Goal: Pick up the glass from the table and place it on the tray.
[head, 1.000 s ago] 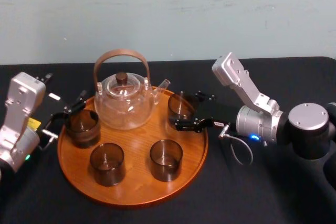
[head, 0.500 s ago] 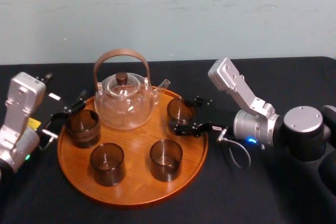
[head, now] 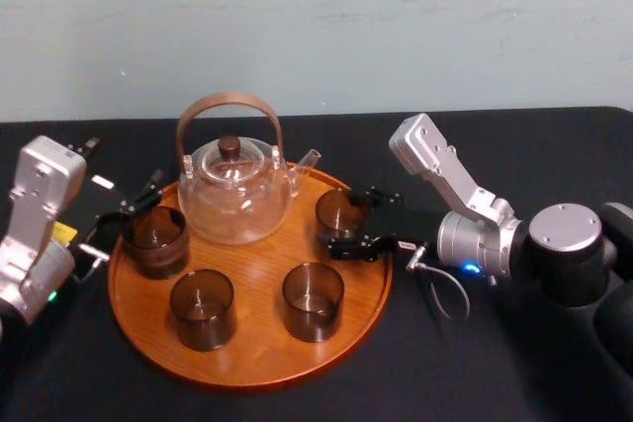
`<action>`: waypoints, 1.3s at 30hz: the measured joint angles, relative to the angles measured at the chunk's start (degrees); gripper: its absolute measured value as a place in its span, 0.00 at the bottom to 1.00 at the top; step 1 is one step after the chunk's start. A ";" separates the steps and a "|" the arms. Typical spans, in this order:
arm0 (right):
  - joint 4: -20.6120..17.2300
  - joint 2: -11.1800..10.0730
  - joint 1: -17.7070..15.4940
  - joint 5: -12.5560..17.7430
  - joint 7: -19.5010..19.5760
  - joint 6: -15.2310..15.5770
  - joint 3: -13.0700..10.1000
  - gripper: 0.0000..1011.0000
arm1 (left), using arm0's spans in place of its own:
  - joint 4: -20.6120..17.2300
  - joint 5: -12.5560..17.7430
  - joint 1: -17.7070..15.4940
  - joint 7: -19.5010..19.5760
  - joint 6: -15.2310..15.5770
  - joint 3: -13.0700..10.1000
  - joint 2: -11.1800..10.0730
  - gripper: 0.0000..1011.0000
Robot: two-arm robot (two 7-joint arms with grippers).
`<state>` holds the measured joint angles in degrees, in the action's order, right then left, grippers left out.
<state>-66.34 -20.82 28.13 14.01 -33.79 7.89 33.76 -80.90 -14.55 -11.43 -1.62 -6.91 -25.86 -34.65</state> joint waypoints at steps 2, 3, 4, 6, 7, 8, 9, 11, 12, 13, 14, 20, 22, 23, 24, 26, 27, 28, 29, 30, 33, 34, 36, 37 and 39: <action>0.09 0.06 0.00 -0.11 0.03 0.01 -0.01 0.90 | 0.00 0.00 0.00 0.00 0.00 0.00 0.00 0.99; 0.09 0.06 0.00 -0.17 0.05 0.02 -0.01 0.90 | 0.00 0.00 0.00 0.00 0.00 0.00 0.00 0.99; 0.09 0.06 0.00 -0.31 0.12 0.04 0.01 0.90 | 0.00 0.00 0.00 0.00 0.00 0.00 0.00 0.99; 0.08 0.06 0.00 -0.37 0.12 0.04 0.01 0.90 | 0.00 0.00 0.00 0.00 0.00 0.00 0.00 0.99; 0.08 0.05 0.00 -0.37 0.12 0.05 0.01 0.90 | 0.00 0.00 0.00 0.00 0.00 0.00 0.00 0.99; 0.08 0.04 -0.01 -0.37 0.12 0.06 0.01 0.90 | 0.00 0.00 0.00 0.00 0.00 0.00 0.00 0.99; 0.08 0.04 -0.01 -0.36 0.12 0.06 0.01 0.90 | 0.00 0.00 0.00 0.00 0.00 0.00 0.00 0.99; 0.08 0.04 -0.02 -0.34 0.12 0.07 0.01 0.90 | 0.00 0.00 0.00 0.00 0.00 0.00 0.00 0.99; 0.07 0.03 -0.02 -0.33 0.12 0.08 0.01 0.90 | 0.00 0.00 0.00 0.00 0.00 0.00 0.00 0.99; 0.07 0.03 -0.02 -0.33 0.12 0.08 0.01 0.90 | 0.00 0.00 0.00 0.00 0.00 0.00 0.00 0.99; 0.07 0.03 -0.03 -0.31 0.11 0.08 0.01 0.90 | 0.00 0.00 0.00 0.00 0.00 0.00 0.00 0.99; 0.04 0.03 -0.06 -0.26 0.10 0.11 -0.01 0.93 | 0.00 0.00 0.00 0.00 0.00 0.00 0.00 0.99; 0.04 0.03 -0.06 -0.25 0.10 0.12 -0.03 0.99 | 0.00 0.00 0.00 0.00 0.00 0.00 0.00 0.99; 0.03 0.03 -0.06 -0.25 0.09 0.13 -0.03 0.99 | 0.00 0.00 0.00 0.00 0.00 0.00 0.00 0.99; 0.03 0.03 -0.06 -0.25 0.09 0.13 -0.03 0.99 | 0.00 0.00 0.00 0.00 0.00 0.00 0.00 0.99; 0.02 0.03 -0.06 -0.24 0.09 0.14 -0.03 0.99 | 0.00 0.00 0.00 0.00 0.00 0.00 0.00 0.99; 0.02 0.03 -0.06 -0.23 0.09 0.14 -0.03 0.99 | 0.00 0.00 0.00 0.00 0.00 0.00 0.00 0.99; 0.02 0.03 -0.06 -0.23 0.09 0.15 -0.03 0.99 | 0.00 0.00 0.00 0.00 0.00 0.00 0.00 0.99; 0.02 0.03 -0.06 -0.22 0.09 0.15 -0.03 0.99 | 0.00 0.00 0.00 0.00 0.00 0.00 0.00 0.99; 0.02 0.03 -0.06 -0.22 0.09 0.16 -0.03 0.99 | 0.00 0.00 0.00 0.00 0.00 0.00 0.00 0.99; 0.02 0.03 -0.06 -0.20 0.09 0.15 -0.03 0.99 | 0.00 0.00 0.00 0.00 0.00 0.00 0.00 0.99; 0.02 0.03 -0.06 -0.20 0.09 0.16 -0.03 0.99 | 0.00 0.00 0.00 0.00 0.00 0.00 0.00 0.99; 0.02 0.03 -0.06 -0.19 0.09 0.16 -0.03 0.99 | 0.00 0.00 0.00 0.00 0.00 0.00 0.00 0.99; 0.02 0.03 -0.06 -0.18 0.09 0.16 -0.03 0.99 | 0.00 0.00 0.00 0.00 0.00 0.00 0.00 0.99; 0.02 0.03 -0.06 -0.17 0.09 0.16 -0.03 0.99 | 0.00 0.00 0.00 0.00 0.00 0.00 0.00 0.99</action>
<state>-66.32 -20.79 28.08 13.84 -33.69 8.05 33.73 -80.90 -14.55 -11.43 -1.62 -6.91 -25.86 -34.65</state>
